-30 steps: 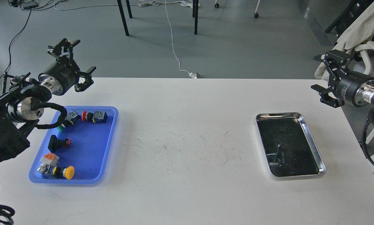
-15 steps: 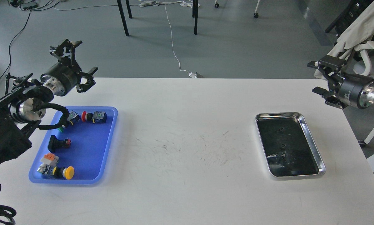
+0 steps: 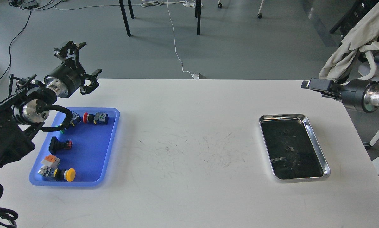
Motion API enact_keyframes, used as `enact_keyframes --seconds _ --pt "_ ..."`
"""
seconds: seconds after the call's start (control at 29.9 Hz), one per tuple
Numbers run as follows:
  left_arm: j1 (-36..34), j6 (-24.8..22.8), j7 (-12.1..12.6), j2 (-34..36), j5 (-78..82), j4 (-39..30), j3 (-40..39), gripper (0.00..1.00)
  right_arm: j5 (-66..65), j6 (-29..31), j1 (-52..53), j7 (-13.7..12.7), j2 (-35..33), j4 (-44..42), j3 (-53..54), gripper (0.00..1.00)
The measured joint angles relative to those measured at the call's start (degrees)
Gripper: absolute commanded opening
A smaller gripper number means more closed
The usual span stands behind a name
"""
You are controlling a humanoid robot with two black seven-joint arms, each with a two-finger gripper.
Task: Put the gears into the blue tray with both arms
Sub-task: 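Reach the right gripper down into the steel tray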
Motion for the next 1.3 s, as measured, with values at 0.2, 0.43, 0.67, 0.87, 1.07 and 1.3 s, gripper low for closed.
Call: enact_keyframes --seconds 0.2,0.43,0.67,0.87,1.07,1.3 --pt "-0.01 0.08 0.0 -0.06 0.0 0.0 0.08 0.99 -1.0 2.87 0.68 0.14 -0.4 0.18 -0.49 0.96" --pt "-0.01 0.08 -0.05 -0.22 0.0 -0.02 -0.19 0.99 -14.12 2.94 1.62 1.64 1.07 0.28 -2.93 0.98" --pt "0.07 0.09 -0.07 -0.95 0.0 -0.01 -0.45 0.99 -27.43 2.94 6.34 8.22 2.49 0.38 -10.47 0.96" --pt "0.08 -0.21 -0.26 -1.01 -0.09 0.0 -0.52 0.99 -33.16 2.94 10.92 11.42 5.99 -0.93 -19.43 0.96" --pt "0.07 -0.45 -0.86 -0.53 -0.15 -0.03 -0.53 0.99 -35.1 2.93 11.04 11.57 11.27 -7.81 -21.77 0.95" --pt "-0.02 -1.04 -1.1 -0.37 -0.19 -0.03 -0.53 0.99 -34.92 2.93 10.65 11.58 15.24 -11.56 -21.98 0.93"
